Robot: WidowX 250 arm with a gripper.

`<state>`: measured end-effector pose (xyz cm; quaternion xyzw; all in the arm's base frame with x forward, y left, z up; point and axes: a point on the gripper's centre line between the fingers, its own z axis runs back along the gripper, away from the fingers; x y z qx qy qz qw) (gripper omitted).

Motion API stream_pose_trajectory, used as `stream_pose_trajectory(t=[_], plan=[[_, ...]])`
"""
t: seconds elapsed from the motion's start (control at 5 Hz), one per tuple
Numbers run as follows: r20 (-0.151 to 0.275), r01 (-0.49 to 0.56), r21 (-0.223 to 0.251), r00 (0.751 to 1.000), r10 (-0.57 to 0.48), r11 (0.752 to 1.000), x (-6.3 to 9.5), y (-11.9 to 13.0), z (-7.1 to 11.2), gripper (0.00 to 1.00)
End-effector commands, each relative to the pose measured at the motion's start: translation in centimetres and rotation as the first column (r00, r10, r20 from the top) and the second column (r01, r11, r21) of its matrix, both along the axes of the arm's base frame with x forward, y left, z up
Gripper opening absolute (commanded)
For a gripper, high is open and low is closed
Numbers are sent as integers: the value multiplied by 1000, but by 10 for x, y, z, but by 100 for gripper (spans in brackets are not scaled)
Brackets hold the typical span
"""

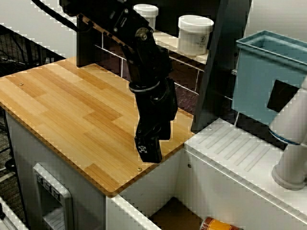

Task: Push into sink

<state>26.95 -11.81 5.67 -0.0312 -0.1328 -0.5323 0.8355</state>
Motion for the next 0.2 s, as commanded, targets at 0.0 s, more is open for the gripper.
stream_pose_trajectory(t=[0.0], plan=[[57, 7, -20, 998, -6, 1000, 8, 3, 16, 100]])
